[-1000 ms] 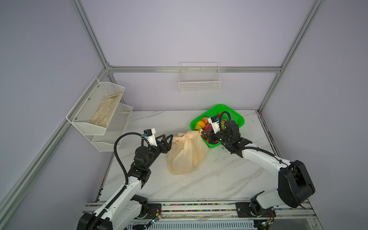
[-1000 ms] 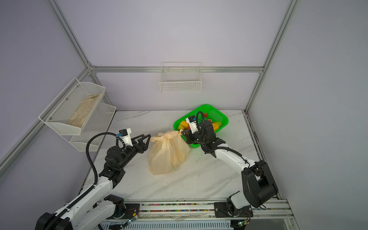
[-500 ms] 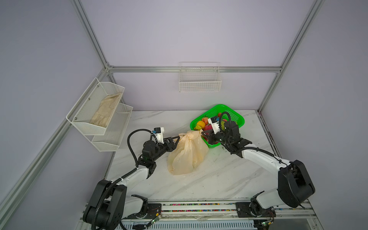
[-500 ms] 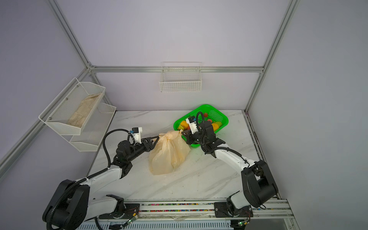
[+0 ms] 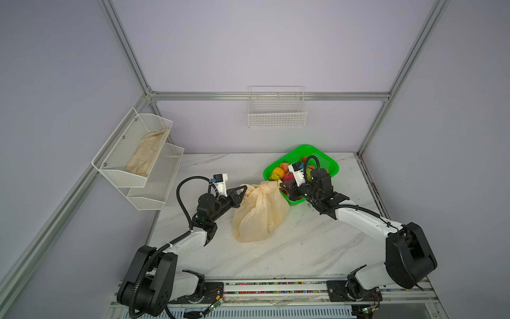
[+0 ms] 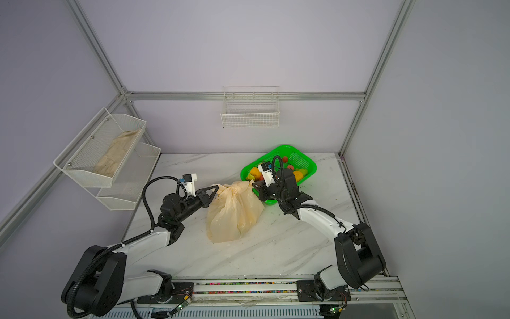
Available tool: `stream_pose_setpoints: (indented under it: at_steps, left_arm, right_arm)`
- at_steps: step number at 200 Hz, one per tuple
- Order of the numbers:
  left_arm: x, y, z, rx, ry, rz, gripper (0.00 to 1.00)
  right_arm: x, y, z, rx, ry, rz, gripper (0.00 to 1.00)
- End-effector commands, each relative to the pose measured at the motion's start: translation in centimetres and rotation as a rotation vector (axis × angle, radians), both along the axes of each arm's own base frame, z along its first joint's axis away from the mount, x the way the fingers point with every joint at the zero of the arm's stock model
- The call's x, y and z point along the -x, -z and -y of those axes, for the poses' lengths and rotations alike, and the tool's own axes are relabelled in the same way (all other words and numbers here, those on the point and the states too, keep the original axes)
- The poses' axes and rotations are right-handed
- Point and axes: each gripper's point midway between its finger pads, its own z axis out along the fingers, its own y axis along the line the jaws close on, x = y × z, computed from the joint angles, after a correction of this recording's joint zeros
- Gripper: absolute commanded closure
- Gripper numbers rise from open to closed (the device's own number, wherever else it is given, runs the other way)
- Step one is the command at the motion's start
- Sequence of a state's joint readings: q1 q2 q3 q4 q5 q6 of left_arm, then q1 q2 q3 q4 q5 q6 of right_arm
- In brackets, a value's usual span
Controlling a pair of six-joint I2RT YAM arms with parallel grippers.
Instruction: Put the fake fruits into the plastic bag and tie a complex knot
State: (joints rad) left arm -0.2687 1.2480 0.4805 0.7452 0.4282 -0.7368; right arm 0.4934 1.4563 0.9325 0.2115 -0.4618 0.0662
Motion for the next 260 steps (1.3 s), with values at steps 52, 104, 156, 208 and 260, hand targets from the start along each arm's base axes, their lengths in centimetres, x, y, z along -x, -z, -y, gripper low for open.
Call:
stream_pose_setpoints:
  at_steps: [52,104,156,208,260]
  left_arm:
    - [0.2,2.2,-10.1,-0.236,-0.482,-0.063,1.0]
    - [0.8,3.6,-10.2,-0.279,-0.44,-0.103,1.0]
    - [2.0,8.2,-14.4,-0.33,-0.62,-0.231,1.0]
    - [2.3,7.5,-13.8,-0.354,-0.582,-0.21,1.0]
    - [2.2,8.7,-13.9,-0.331,-0.557,-0.241,1.0]
  right_arm:
    - [1.4,3.8,7.3,-0.015,0.259,-0.185,1.0]
    - [3.1,6.1,7.5,-0.131,0.272,-0.273,1.0]
    - [5.2,10.4,11.8,-0.11,0.396,-0.368,1.0]
    - [4.7,9.4,12.3,-0.162,0.417,-0.342,1.0]
    - [3.9,12.0,14.2,-0.187,0.489,-0.38,1.0]
